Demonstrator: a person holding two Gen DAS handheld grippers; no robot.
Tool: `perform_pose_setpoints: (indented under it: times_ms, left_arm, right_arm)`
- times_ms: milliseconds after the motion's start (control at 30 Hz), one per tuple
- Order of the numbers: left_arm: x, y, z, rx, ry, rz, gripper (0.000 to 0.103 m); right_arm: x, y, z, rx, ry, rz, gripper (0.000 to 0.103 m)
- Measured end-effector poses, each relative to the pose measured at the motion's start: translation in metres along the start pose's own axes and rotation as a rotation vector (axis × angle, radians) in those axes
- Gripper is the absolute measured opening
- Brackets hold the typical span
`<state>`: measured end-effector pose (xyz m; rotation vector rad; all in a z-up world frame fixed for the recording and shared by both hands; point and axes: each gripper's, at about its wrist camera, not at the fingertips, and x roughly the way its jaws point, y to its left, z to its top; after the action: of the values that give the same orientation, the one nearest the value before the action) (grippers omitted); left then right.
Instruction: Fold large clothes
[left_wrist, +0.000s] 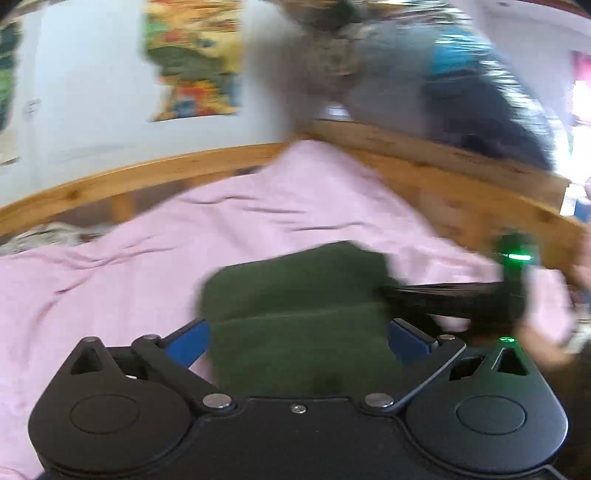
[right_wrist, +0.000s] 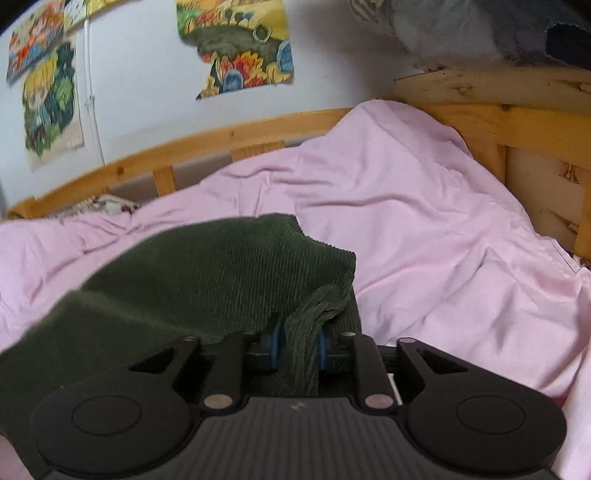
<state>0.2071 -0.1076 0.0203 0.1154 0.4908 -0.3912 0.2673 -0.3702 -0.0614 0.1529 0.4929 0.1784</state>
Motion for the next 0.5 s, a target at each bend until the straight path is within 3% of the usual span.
perform_pose_setpoints:
  times_ms: [33,67,100,200,233,300,400,433,467,500]
  left_arm:
    - [0.009,0.011,-0.007,-0.008,0.017,0.016,0.102]
    - [0.022,0.022,-0.014,-0.024,0.061,0.033,0.102]
    - [0.036,0.031,-0.021,-0.05,0.118,0.05,0.103]
    - [0.051,0.061,-0.039,-0.263,0.123,-0.058,0.103]
    - [0.057,0.069,-0.045,-0.336,0.147,-0.105,0.103]
    - [0.067,0.075,-0.056,-0.402,0.188,-0.161,0.102]
    - [0.084,0.08,-0.069,-0.469,0.235,-0.228,0.102]
    - [0.088,0.08,-0.071,-0.491,0.246,-0.247,0.102]
    - [0.093,0.08,-0.075,-0.496,0.253,-0.255,0.102]
    - [0.096,0.078,-0.077,-0.491,0.256,-0.258,0.102]
  right_arm:
    - [-0.002,0.002,-0.001,-0.004,-0.01,-0.019,0.039]
    - [-0.008,0.003,0.0,-0.006,-0.034,-0.059,0.058]
    - [-0.013,0.004,0.0,-0.015,-0.069,-0.106,0.067]
    - [-0.037,0.013,0.004,-0.082,-0.257,-0.287,0.073]
    - [-0.041,0.02,0.008,-0.107,-0.316,-0.304,0.074]
    - [-0.036,0.03,0.019,-0.117,-0.357,-0.275,0.074]
    - [-0.01,0.061,0.029,-0.243,-0.329,-0.179,0.069]
    - [0.004,0.072,0.028,-0.308,-0.301,-0.141,0.065]
    - [0.017,0.077,0.026,-0.358,-0.266,-0.128,0.049]
    - [0.03,0.081,0.022,-0.404,-0.228,-0.131,0.04]
